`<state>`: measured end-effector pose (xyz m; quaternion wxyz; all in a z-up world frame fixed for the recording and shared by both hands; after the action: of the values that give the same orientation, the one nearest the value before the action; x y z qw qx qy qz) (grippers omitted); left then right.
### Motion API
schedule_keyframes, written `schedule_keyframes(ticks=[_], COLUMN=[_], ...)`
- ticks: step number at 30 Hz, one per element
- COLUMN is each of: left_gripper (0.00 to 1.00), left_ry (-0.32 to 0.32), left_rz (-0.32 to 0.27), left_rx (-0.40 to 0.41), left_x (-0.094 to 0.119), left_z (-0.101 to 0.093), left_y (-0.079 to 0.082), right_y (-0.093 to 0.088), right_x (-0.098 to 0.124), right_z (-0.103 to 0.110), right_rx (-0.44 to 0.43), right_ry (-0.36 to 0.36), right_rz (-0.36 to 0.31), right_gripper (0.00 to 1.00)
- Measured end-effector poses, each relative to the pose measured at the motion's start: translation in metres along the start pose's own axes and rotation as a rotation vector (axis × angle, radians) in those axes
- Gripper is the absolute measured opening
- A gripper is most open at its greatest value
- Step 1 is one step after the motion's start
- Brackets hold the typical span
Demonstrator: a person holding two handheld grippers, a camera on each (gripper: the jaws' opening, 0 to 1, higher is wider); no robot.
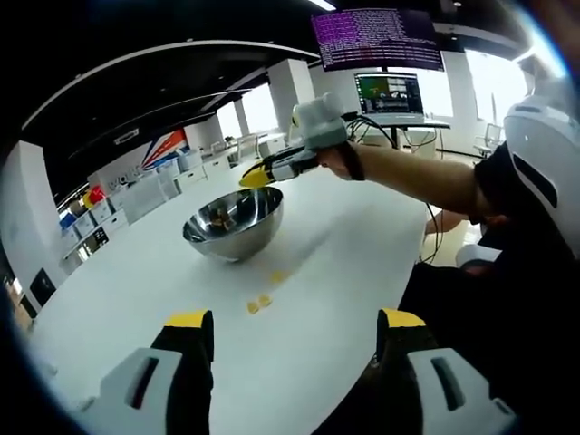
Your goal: Pick up the QQ candy scattered on the table and place it into the stainless steel bowl on the table
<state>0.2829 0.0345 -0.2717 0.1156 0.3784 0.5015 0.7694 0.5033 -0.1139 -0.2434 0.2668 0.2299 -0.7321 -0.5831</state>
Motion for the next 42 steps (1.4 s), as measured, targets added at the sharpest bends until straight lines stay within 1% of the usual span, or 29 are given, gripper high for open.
schedule_keyframes(ticks=[6,9,12,19,20,26,28,31,33,35,37,38,39,41,42], left_gripper=[0.73,0.73,0.73,0.73,0.73,0.73,0.73,0.73,0.73,0.73,0.73,0.73,0.73,0.73,0.73], left_ry=[0.003,0.002,0.002,-0.001,-0.001,0.007,0.007,0.01,0.011,0.014,0.015,0.015,0.014,0.013,0.013], left_rz=[0.0,-0.002,-0.003,-0.001,-0.001,0.001,-0.001,-0.001,0.0,0.002,0.0,-0.002,-0.004,-0.003,-0.002], left_rx=[0.0,-0.001,0.0,-0.002,-0.001,0.001,0.002,0.001,0.003,0.001,0.0,0.001,0.001,-0.001,-0.003], left_x=[0.001,0.001,0.001,0.0,0.0,0.001,0.001,0.002,0.002,0.003,0.003,0.003,0.003,0.004,0.004], left_z=[0.0,-0.001,-0.001,-0.002,-0.001,0.001,0.001,0.001,0.002,0.003,0.003,0.003,0.003,0.002,0.002], left_y=[0.0,0.001,0.002,0.002,0.002,0.002,0.002,0.002,0.002,0.001,0.002,0.002,0.003,0.003,0.003], right_y=[-0.001,0.003,0.013,0.048,0.055,0.083,0.09,0.096,0.1,0.099,0.092,0.084,0.074,0.057,0.042], right_x=[0.002,0.006,0.011,0.024,0.026,0.043,0.049,0.058,0.064,0.07,0.074,0.075,0.075,0.073,0.072], right_z=[0.002,0.004,0.008,0.022,0.025,0.048,0.055,0.059,0.068,0.079,0.097,0.107,0.113,0.12,0.127], right_rx=[0.006,0.014,0.024,0.06,0.075,0.111,0.132,0.153,0.141,0.135,0.17,0.207,0.232,0.26,0.262], right_ry=[0.001,-0.001,0.005,0.024,0.028,0.078,0.093,0.092,0.128,0.169,0.257,0.314,0.348,0.366,0.396], right_rz=[0.004,-0.006,-0.03,-0.104,-0.123,-0.186,-0.207,-0.226,-0.242,-0.242,-0.234,-0.217,-0.194,-0.161,-0.121], right_gripper=[0.12,0.12,0.12,0.13,0.13,0.14,0.15,0.15,0.15,0.15,0.15,0.17,0.18,0.18,0.17])
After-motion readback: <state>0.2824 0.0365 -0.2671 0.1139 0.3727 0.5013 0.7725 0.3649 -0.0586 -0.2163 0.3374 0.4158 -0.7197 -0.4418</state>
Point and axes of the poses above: the point that each gripper's makers call its tool centre point, and the gripper's own axes: x roughly backward along the fingers, z roughly to its left, y roughly out of its top, the point moved 2 cm from there along x, roughly backward along the fingers, and after that the axes turned 2 degrees about y, right-handed, at the moved point
